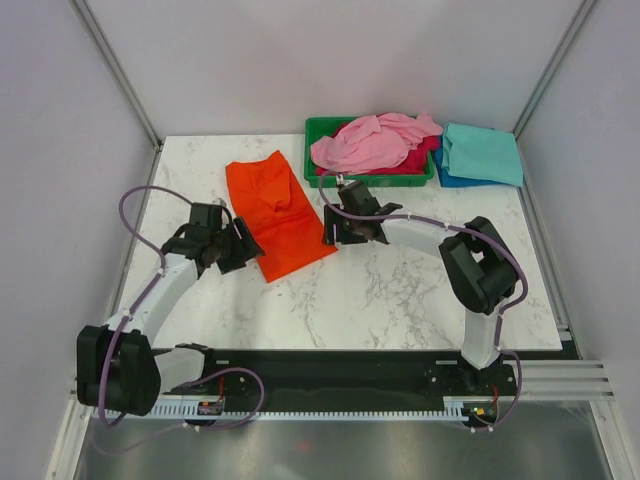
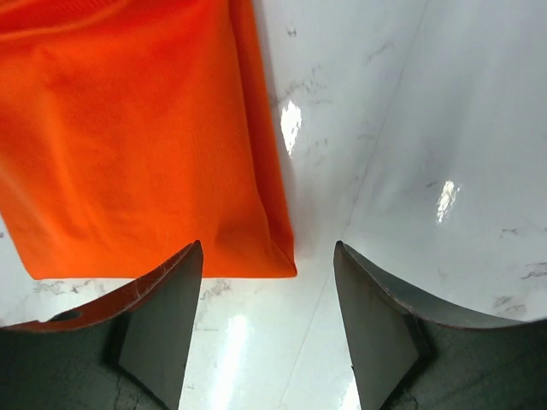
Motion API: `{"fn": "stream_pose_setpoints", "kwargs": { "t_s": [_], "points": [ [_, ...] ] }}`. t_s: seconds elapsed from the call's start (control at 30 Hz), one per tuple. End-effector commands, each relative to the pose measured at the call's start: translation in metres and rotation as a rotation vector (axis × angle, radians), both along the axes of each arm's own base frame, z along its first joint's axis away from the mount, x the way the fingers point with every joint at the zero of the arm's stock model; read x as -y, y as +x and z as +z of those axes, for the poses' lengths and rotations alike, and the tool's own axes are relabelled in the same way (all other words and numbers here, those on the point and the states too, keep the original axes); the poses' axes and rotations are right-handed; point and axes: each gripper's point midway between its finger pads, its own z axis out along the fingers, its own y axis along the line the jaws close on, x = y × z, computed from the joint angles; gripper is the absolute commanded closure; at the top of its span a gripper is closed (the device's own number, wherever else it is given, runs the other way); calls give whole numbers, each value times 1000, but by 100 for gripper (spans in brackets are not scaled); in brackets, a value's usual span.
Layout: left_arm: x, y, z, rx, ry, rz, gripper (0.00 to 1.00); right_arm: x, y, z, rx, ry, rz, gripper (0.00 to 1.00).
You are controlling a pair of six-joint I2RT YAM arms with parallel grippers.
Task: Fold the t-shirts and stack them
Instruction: Fold the tshirt
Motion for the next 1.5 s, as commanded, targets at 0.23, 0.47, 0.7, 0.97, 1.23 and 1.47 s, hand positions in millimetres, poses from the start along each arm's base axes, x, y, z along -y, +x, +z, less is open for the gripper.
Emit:
{"fn": "stream_pose_setpoints", "kwargs": {
  "t_s": [0.23,0.47,0.7,0.97,1.23,1.47],
  "points": [
    [8,-18,3,105,-48,-35,36,-14,-4,-3,17,128,-11,37],
    [9,-28,-24,77,-64,-18,41,-5,-18,-22,-18,129,-40,49],
    [11,-27,-50,50,-76,4,42,-1,-23,-33,-34,117,-48,58],
    [15,-20,-74,21,-79,30,50,0,-26,-36,-43,125,-50,66],
    [19,-19,-89,-8,-82,45,56,2,-31,-43,-59,122,-48,67],
    [26,-22,-93,-40,-80,28,68,4,-34,-55,-78,109,-51,72]
  ]
}}
